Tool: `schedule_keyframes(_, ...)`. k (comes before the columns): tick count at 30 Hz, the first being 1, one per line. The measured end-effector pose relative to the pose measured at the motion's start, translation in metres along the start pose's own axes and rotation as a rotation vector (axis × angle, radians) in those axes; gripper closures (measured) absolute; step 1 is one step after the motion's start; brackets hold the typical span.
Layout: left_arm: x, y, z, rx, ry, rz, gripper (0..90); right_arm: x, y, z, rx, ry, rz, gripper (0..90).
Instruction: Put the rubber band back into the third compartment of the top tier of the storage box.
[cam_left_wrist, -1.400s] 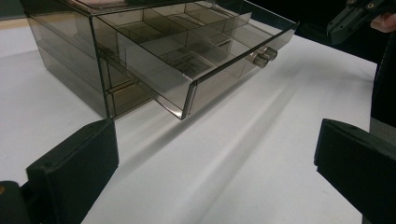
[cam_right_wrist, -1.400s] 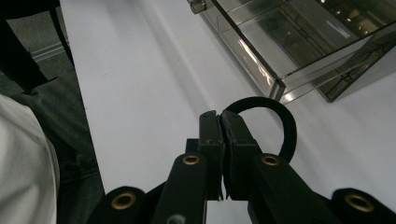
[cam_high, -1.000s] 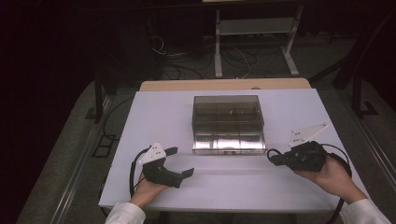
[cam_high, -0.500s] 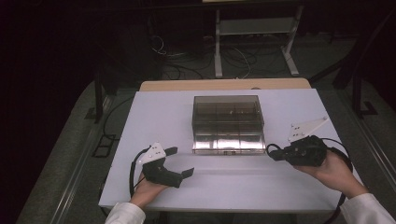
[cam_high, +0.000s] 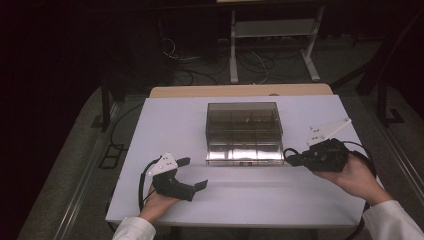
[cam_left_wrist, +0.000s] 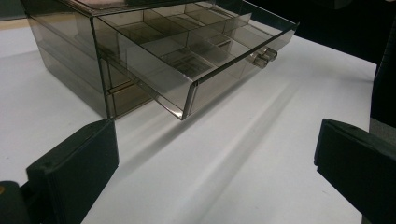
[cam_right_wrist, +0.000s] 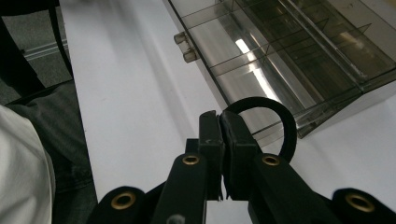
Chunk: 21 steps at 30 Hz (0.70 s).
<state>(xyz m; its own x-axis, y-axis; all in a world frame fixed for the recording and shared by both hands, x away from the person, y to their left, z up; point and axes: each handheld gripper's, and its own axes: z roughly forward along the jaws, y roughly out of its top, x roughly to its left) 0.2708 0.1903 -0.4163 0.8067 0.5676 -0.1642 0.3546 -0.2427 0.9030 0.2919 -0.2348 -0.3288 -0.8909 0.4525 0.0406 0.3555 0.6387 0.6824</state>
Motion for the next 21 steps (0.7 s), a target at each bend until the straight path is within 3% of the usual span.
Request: schedule_keyframes(21,0.000,0.000,0.000,0.000,0.000,0.004,0.0,-0.008,0.017,0.007,-0.004,0.007,-0.014,86.0)
